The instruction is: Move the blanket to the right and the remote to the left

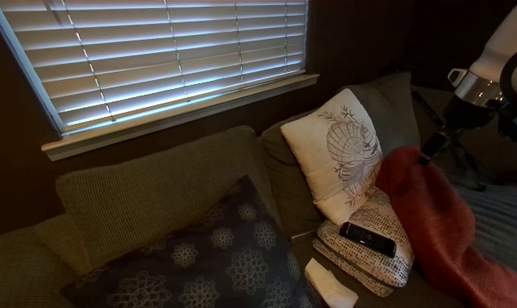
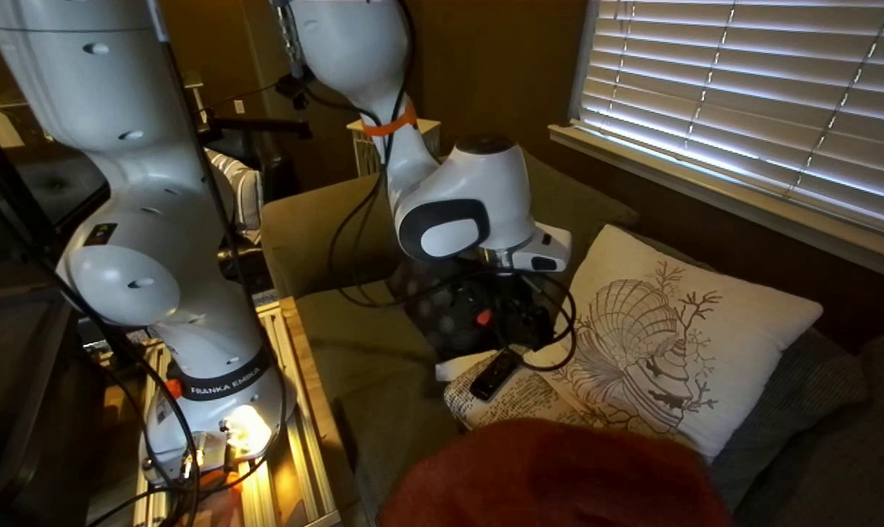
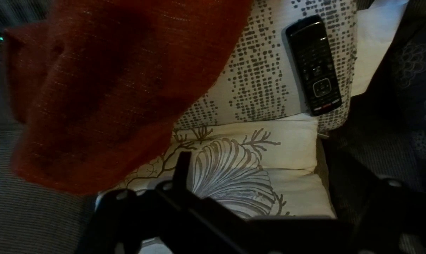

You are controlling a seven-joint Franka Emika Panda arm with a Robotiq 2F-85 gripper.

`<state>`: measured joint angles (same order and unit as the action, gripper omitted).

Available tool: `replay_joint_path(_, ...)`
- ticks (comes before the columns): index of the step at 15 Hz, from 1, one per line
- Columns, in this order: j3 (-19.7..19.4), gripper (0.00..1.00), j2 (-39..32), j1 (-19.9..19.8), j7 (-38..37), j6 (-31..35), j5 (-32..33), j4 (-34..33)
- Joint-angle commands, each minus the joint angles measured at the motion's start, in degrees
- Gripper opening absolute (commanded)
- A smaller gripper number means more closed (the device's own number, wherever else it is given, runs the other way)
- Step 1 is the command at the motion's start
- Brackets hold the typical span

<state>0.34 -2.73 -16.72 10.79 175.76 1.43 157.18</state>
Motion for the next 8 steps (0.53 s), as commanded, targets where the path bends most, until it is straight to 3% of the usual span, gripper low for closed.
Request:
replay_joint_path(1,-1.68,1.0,5.06,-1.79,1.97,-4.35,0.93,0.86)
replay_joint_path(2,-2.33,1.0,6.13,-2.16,1.74,-4.76,1.69,1.39)
replay_joint_path(3,-5.97,1.0,5.95,0.6,1.32,-5.59,2.44,0.57)
replay_joint_path(8,-10.13,1.0,7.95,0.39,0.13,-7.58,6.61,0.43)
